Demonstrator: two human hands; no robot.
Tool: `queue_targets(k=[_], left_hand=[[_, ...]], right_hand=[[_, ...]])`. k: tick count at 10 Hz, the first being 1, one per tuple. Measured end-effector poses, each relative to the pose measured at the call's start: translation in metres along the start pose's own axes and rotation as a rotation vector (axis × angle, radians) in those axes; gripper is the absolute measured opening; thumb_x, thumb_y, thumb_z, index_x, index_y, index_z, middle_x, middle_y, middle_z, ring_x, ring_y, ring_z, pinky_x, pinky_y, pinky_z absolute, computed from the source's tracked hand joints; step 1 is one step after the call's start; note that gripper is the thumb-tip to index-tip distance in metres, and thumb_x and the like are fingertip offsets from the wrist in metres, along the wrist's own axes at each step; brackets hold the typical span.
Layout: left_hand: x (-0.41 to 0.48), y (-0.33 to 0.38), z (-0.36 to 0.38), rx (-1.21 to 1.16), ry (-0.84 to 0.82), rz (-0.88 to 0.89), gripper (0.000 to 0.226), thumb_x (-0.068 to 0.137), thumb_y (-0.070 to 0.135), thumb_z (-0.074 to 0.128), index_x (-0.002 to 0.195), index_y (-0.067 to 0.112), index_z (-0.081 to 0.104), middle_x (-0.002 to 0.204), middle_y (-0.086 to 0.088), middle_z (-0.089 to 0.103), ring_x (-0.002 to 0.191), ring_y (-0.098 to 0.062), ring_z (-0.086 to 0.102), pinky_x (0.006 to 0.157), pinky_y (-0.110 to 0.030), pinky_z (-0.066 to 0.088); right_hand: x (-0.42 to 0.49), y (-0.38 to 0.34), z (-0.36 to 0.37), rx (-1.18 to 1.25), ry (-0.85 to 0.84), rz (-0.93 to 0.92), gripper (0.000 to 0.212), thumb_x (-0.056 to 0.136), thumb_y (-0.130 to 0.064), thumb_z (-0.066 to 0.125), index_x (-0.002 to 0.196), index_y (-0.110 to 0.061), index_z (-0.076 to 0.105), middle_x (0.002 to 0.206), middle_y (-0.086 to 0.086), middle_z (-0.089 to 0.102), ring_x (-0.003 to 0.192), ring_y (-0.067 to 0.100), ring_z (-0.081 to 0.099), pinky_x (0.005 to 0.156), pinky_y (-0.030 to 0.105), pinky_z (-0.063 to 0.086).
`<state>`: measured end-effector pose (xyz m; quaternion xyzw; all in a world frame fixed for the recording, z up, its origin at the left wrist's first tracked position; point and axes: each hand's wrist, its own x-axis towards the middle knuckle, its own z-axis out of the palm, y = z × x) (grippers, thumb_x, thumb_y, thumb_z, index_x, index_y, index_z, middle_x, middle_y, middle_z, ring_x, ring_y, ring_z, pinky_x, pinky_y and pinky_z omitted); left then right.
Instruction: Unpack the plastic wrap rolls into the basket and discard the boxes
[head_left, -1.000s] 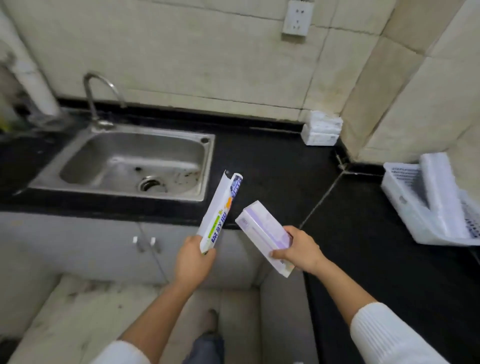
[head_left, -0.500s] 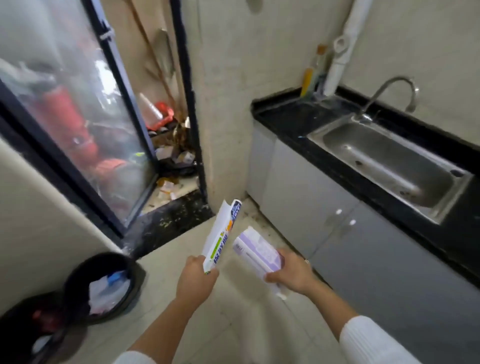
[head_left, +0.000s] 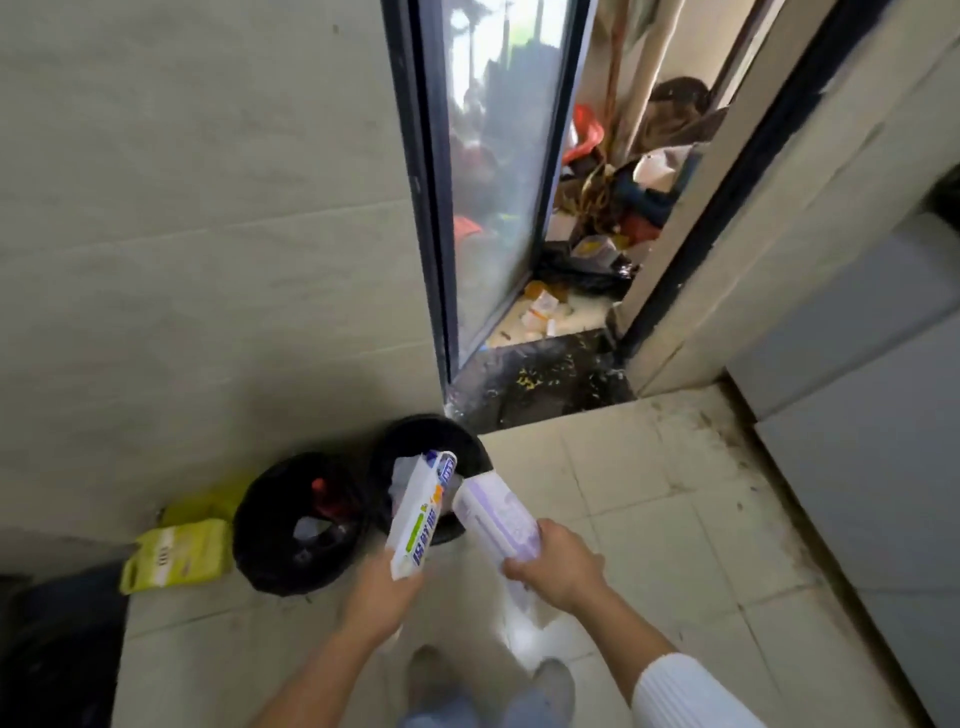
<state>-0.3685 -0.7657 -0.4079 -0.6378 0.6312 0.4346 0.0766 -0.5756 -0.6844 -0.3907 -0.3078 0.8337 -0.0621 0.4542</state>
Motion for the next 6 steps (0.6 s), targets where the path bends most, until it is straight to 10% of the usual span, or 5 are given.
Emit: queue_targets(k=[6], left_hand=[[0.312, -0.123, 0.134, -0.105, -0.016, -0.073, 0.046, 0.085, 0.043, 0.056, 0.127, 0.024, 0.055, 0.123, -0.010, 0.061, 0.107, -0.029, 0.060, 0.089, -0.035, 0.050]], right_hand=[[0.349, -0.019, 0.205, -0.270, 0.074, -0.014, 0.066, 0.080, -0.060, 0.053, 0.125, -0.012, 0.054, 0.124, 0.011, 0.058, 0.114, 0.030, 0.054, 0.093, 0.040, 0.050]])
